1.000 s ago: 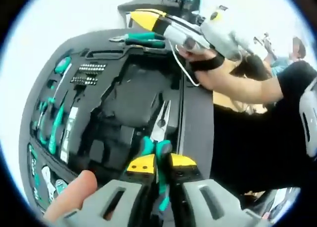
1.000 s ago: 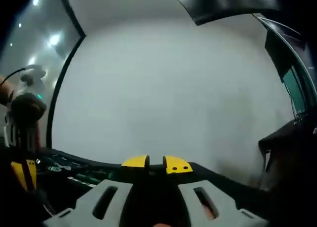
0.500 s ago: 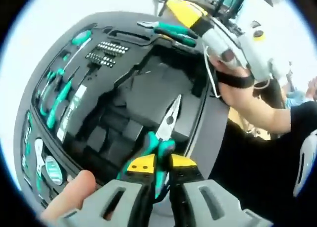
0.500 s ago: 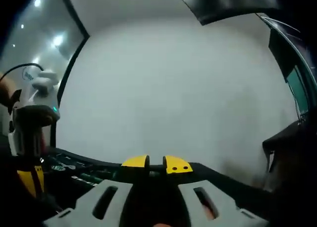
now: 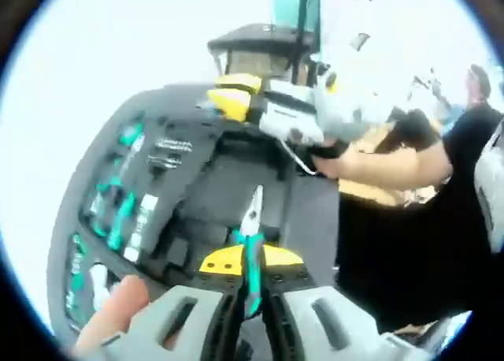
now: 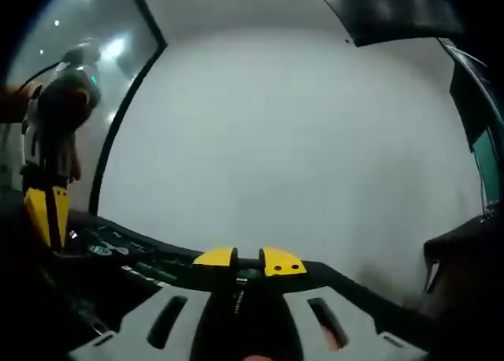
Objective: Pick up the tools and put them into their designated positions in the toolbox.
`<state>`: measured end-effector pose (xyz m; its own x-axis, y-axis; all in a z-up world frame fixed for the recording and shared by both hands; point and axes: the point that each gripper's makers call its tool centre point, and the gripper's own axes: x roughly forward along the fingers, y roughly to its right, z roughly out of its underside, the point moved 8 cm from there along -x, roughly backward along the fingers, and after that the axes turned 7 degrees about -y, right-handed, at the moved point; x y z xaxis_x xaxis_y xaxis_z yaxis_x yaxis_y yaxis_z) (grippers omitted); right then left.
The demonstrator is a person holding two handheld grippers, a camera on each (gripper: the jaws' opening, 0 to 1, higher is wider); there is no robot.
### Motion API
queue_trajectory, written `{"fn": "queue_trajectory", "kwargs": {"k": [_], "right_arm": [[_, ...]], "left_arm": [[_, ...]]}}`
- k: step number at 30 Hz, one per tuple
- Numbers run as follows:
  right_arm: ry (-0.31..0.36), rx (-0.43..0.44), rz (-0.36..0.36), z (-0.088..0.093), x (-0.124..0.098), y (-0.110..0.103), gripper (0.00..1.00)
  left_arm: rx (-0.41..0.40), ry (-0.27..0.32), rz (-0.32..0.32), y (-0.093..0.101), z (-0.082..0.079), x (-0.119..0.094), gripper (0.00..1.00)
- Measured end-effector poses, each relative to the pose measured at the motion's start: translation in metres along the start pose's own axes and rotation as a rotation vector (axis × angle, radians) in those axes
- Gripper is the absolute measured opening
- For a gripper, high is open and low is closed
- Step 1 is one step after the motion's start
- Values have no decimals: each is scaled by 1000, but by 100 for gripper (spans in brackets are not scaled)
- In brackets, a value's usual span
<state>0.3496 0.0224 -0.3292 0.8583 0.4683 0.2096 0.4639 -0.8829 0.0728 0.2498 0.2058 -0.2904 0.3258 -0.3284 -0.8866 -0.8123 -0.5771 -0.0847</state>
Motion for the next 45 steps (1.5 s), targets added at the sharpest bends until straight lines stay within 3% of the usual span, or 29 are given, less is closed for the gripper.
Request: {"fn": "queue_trajectory", "kwargs": {"k": [3,5,7,8,9,11,12,13,14,15,16,17,18,19,22,25,28,31,33,35,38,42,44,45], "right_arm": [[-1,21,-61,-2,-1,-11,2],[13,-17,-96,-5,-2,-22,0],[7,-59,-179,-7,-2,-40,0],[-17,-87,-239,-7,-1,-51,0],[-56,-91,-298,-5,-3,-65,0],[-162,6,-392,0,-15,-91,0],[-249,-30,-422,8,-17,-102,0],[-325,-129,-444,16,-18,-111,0],[-331,-236,-457,21,-19,-117,0],[-340,-309,-464,26,-20,-122,0],[-381,-319,-478,32,-22,-125,0],[-350,-299,-471,29,-20,-123,0],[-421,-225,-499,31,-20,-124,0],[-452,-188,-514,29,-21,-123,0],[-450,-216,-523,28,-19,-121,0],[-468,-164,-522,31,-19,-119,0],[-546,-105,-537,31,-18,-118,0],[-523,-235,-547,28,-17,-124,0],[-527,-228,-546,28,-18,-124,0],[-556,-187,-565,29,-17,-122,0],[-553,-279,-550,27,-16,-124,0],[-573,-282,-552,24,-19,-126,0],[-551,-263,-552,24,-17,-123,0],[-522,-258,-557,24,-17,-122,0]], "left_arm": [[-74,-30,23,8,23,11,5],[-94,-23,-33,8,31,17,5],[-52,-54,-125,2,41,22,3],[-69,-44,-123,2,43,24,3],[-137,9,-122,-1,41,23,3],[-241,129,-101,-3,37,19,3],[-256,165,-108,-3,37,19,3],[-216,165,-145,-2,39,19,3],[-134,163,-161,3,41,20,3],[-75,137,-157,7,45,23,3],[-95,89,-170,10,51,26,3],[-110,42,-178,10,56,29,3],[-99,92,-183,12,52,28,3],[-101,84,-185,12,52,28,3],[-115,87,-178,13,54,26,3],[-127,99,-165,13,56,26,2],[-115,103,-193,16,56,28,1],[-109,72,-212,18,54,29,0],[-137,57,-179,15,54,29,0],[-181,82,-118,9,56,29,0],[-173,116,-103,7,61,29,0],[-171,114,-128,10,59,31,0],[-129,128,-187,16,57,30,1],[-143,134,-183,18,58,29,1]]}}
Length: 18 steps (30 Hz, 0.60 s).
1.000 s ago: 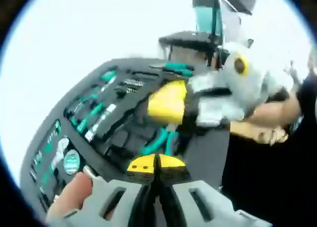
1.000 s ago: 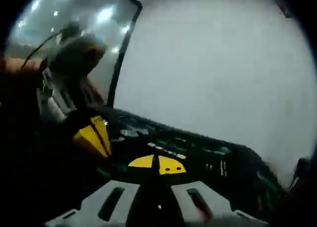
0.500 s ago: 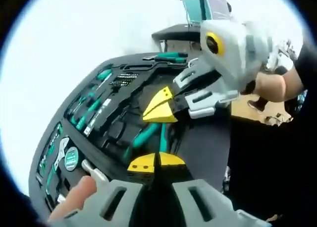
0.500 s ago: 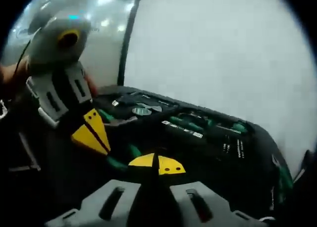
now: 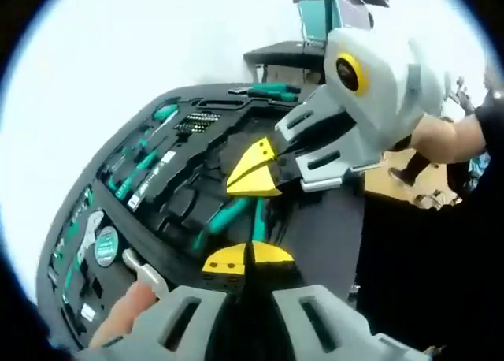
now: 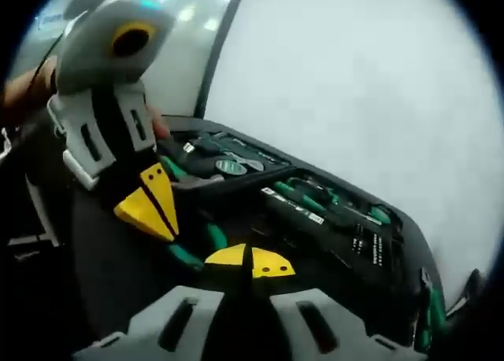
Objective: Pick up the tools and put them into their designated positions in the toolbox.
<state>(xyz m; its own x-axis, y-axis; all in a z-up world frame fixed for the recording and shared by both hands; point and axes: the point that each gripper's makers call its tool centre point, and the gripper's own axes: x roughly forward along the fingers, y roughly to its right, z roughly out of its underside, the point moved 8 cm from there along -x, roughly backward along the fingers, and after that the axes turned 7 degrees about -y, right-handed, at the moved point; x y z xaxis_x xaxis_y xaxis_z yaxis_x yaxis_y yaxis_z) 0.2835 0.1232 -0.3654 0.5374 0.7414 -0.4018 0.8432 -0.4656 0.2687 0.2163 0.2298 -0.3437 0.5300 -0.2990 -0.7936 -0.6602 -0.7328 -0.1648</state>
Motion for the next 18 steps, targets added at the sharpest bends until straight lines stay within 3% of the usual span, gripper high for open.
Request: {"fn": "queue_trajectory", "kwargs": {"k": [1,2,3,4,5,7,8,10,13,16,17,18], "right_arm": [[32,-66,1,0,-1,0,0],[49,-206,6,-2,-3,2,0],[66,-239,88,-3,-7,9,0],[94,-180,118,-3,-14,11,0],[128,-51,60,-4,-22,13,0],[147,142,12,-3,-27,22,2],[137,169,13,-2,-23,28,3],[135,191,2,0,-20,29,4],[125,204,-39,-3,-11,25,4],[90,175,-79,-5,-7,11,3],[80,161,-89,-5,-5,8,3],[70,140,-102,-6,-1,5,3]], "left_arm": [[-70,-23,30,-2,3,-4,1],[-131,-41,37,-8,2,-12,1],[-155,20,27,-10,-2,-24,2],[-143,142,9,-16,-8,-39,2],[-108,158,-8,-30,-6,-48,2],[-49,84,-30,-41,-4,-48,3],[-50,17,-75,-46,-2,-45,4],[-30,-12,-109,-50,-4,-33,3],[-35,4,-106,-48,-5,-8,3],[-27,-29,-97,-44,-2,17,3],[-46,40,-108,-40,-1,13,3],[-64,17,-88,-40,2,13,3]]}}
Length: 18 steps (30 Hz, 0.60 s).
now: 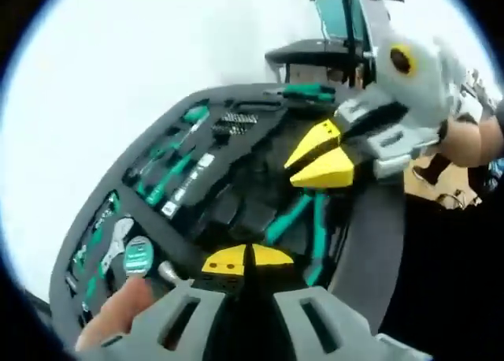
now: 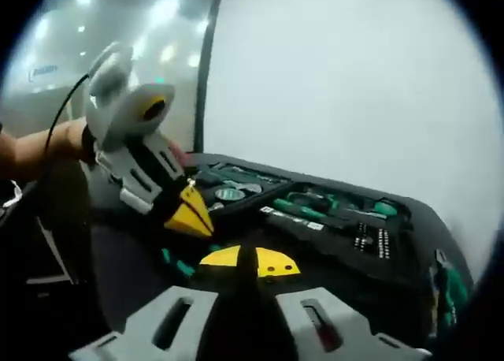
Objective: Pick up the tools and put them into their designated positions in the toolbox.
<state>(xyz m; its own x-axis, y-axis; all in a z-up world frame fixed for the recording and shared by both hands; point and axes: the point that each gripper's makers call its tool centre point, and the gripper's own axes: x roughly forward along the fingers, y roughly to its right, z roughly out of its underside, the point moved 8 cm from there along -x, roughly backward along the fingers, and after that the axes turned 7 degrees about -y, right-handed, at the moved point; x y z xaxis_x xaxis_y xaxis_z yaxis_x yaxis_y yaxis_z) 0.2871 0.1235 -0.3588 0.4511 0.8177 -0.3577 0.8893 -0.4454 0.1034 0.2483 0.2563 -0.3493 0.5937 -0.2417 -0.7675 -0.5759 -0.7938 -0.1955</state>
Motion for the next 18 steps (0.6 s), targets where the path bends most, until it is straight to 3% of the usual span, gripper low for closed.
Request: {"fn": "queue_trajectory", "kwargs": {"k": [3,4,5,10,14,18], "right_arm": [[-65,-75,15,10,8,-3,0],[0,-53,11,7,7,-6,0],[-38,-56,13,10,6,-6,0],[-27,-9,-1,13,6,-1,0],[-112,-22,11,11,9,-1,0],[-114,-47,19,8,9,-4,0]], "left_arm": [[36,-3,-2,2,-1,2,2],[52,-6,-3,3,-1,1,2],[63,-6,-8,1,-1,3,2],[107,10,-45,-2,-1,10,1],[118,9,-47,-3,-2,23,0],[185,43,-95,1,-3,17,1]]}}
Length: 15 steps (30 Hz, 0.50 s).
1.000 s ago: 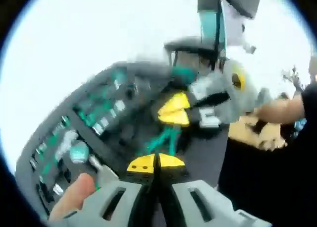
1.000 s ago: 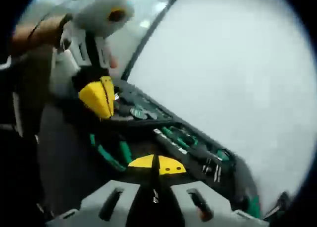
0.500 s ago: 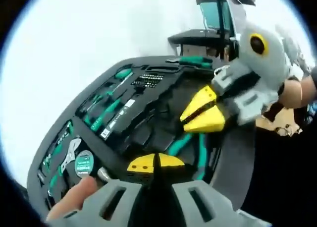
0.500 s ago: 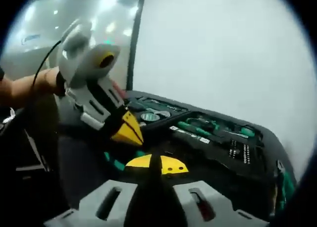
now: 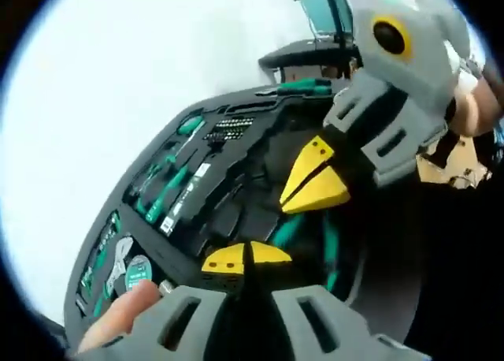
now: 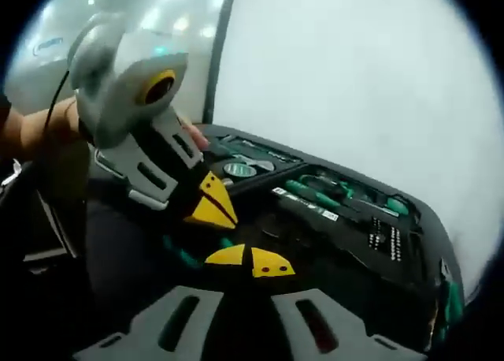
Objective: Pick up the tools and put them into their designated positions in the toolbox.
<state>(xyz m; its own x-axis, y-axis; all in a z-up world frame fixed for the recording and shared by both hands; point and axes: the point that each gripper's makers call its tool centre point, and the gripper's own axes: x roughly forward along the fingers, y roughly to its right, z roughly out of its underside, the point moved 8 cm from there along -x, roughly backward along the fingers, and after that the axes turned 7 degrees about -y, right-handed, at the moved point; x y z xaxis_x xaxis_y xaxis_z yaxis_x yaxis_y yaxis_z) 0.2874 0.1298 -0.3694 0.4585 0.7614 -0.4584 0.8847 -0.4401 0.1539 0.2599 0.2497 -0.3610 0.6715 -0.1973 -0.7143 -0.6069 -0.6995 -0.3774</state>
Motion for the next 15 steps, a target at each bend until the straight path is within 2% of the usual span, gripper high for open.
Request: {"fn": "queue_trajectory", "kwargs": {"k": [1,2,3,4,5,6,7,8,9,10,11,12,15], "right_arm": [[13,19,-7,1,0,2,0],[50,-17,-46,1,-2,4,0],[55,-58,-23,3,-7,12,0],[77,-9,85,5,-16,26,0],[165,29,126,1,-26,38,0],[215,144,120,-1,-35,46,0],[222,255,109,0,-42,53,0],[209,328,94,0,-46,56,0],[188,342,70,3,-46,54,0],[170,322,53,2,-43,46,0],[156,271,36,1,-39,37,0],[137,173,26,-3,-32,20,0],[90,1,51,-8,-17,-6,0]], "left_arm": [[-6,2,-3,2,0,-3,1],[-64,-13,10,2,1,-7,2],[-114,-25,29,3,2,-14,2],[-139,0,61,7,2,-24,2],[-139,48,102,11,0,-34,2],[-183,94,128,13,-2,-41,2],[-186,92,142,16,-1,-44,2],[-153,43,149,21,3,-45,2],[-121,3,120,22,6,-43,2],[-83,-30,96,22,7,-39,2],[-63,-49,98,25,9,-34,2],[-67,7,108,23,4,-34,2],[-69,-29,101,22,2,-31,1]]}}
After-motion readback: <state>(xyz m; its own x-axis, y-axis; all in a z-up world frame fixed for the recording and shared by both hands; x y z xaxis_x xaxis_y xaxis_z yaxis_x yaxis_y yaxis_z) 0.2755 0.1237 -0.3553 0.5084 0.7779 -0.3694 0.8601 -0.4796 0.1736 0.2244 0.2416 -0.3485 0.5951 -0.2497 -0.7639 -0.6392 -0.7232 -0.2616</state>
